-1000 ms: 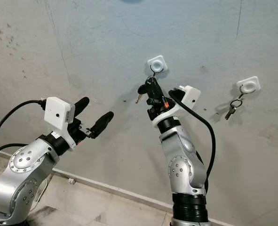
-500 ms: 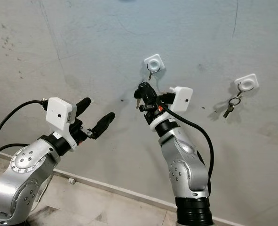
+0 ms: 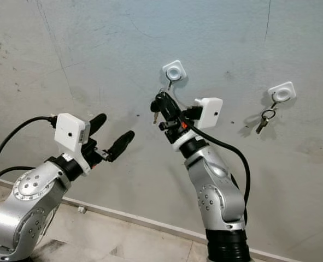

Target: Hang keys on a hook

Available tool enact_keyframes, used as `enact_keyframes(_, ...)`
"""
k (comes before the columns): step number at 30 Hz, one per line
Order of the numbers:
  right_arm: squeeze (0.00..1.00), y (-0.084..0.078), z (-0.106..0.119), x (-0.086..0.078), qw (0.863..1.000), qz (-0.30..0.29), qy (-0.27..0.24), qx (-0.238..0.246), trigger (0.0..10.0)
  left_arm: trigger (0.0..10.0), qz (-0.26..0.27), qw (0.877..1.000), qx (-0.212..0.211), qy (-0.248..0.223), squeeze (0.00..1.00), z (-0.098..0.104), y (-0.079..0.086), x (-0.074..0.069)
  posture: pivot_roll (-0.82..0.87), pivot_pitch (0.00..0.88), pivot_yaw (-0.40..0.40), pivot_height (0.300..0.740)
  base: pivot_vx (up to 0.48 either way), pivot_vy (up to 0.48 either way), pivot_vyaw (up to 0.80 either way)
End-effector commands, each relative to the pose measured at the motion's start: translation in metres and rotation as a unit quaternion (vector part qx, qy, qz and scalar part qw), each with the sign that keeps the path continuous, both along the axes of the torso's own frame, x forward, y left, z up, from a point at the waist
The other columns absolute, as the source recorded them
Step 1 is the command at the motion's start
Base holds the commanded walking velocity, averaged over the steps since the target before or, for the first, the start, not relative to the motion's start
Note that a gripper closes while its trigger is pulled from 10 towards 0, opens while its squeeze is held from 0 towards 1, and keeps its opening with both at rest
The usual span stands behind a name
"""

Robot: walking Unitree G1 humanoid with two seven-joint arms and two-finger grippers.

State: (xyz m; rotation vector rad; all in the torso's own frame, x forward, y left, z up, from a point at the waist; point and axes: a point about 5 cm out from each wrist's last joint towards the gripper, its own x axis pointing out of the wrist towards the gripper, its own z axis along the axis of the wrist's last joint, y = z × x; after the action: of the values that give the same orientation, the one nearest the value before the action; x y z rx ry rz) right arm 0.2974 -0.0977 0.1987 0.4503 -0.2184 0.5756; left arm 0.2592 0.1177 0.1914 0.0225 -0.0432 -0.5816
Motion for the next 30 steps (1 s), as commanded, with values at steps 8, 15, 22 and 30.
enact_keyframes(8,0.00,-0.003,0.012,0.003,1.000,-0.016,-0.017,0.017,10.0,10.0,-0.007,1.000,0.001,-0.003,0.00,0.001,-0.003,0.000,0.25,0.000,-0.020,0.740,0.000,0.000,0.00)
enact_keyframes(15,0.00,-0.006,0.010,0.008,0.999,-0.027,-0.007,0.037,10.0,10.0,-0.007,1.000,0.000,-0.003,0.00,0.000,-0.003,0.000,0.25,0.000,-0.020,0.740,0.000,0.000,0.00)
enact_keyframes(22,0.00,-0.011,0.007,0.014,0.997,-0.054,0.008,0.054,10.0,10.0,-0.008,1.000,0.000,-0.002,0.00,0.000,-0.003,0.000,0.25,0.000,-0.020,0.740,0.000,0.000,0.00)
enact_keyframes(30,0.00,-0.008,0.006,0.016,0.997,-0.053,0.013,0.059,10.0,10.0,-0.008,1.000,0.000,-0.001,0.00,0.000,-0.003,0.000,0.25,0.000,-0.021,0.740,0.000,0.000,0.00)
